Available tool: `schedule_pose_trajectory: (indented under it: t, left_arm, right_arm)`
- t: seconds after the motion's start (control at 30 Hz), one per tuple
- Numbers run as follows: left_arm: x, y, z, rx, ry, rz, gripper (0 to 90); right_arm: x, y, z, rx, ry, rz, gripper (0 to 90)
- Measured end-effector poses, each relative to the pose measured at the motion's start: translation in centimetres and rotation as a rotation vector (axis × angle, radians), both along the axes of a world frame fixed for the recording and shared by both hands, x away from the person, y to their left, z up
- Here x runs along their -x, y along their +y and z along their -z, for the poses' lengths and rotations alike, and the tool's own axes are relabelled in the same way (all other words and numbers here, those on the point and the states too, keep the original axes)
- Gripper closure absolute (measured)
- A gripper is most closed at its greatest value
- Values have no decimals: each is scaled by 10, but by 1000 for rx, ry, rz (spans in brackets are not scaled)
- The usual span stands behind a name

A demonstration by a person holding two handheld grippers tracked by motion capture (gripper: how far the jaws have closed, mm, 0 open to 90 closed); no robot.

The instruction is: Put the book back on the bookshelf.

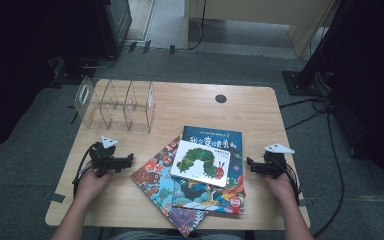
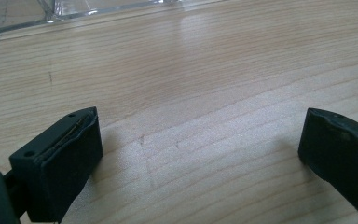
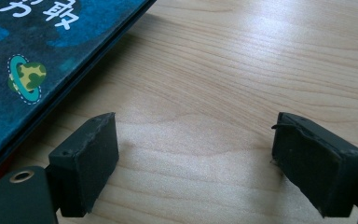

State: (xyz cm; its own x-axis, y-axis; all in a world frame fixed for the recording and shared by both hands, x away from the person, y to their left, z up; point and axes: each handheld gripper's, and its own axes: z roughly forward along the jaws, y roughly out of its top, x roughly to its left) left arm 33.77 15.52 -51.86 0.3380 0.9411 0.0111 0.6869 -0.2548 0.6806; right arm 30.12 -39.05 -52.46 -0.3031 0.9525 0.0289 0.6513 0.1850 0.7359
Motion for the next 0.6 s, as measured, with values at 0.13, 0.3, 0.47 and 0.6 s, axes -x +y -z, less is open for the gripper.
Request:
schedule_pose_trajectory:
  t: [0.13, 0.3, 0.47, 0.6]
  left_arm:
    - [0, 0, 0, 0, 0, 0, 0]
    - [0, 0, 0, 0, 0, 0, 0]
    - [0, 0, 0, 0, 0, -1, 0]
    - [1, 0, 0, 0, 0, 16, 0]
  right_arm:
    - [0, 0, 0, 0, 0, 0, 136]
    - [0, 0, 0, 0, 0, 0, 136]
    - [0, 0, 0, 0, 0, 0, 136]
    - [0, 0, 0, 0, 0, 0, 137]
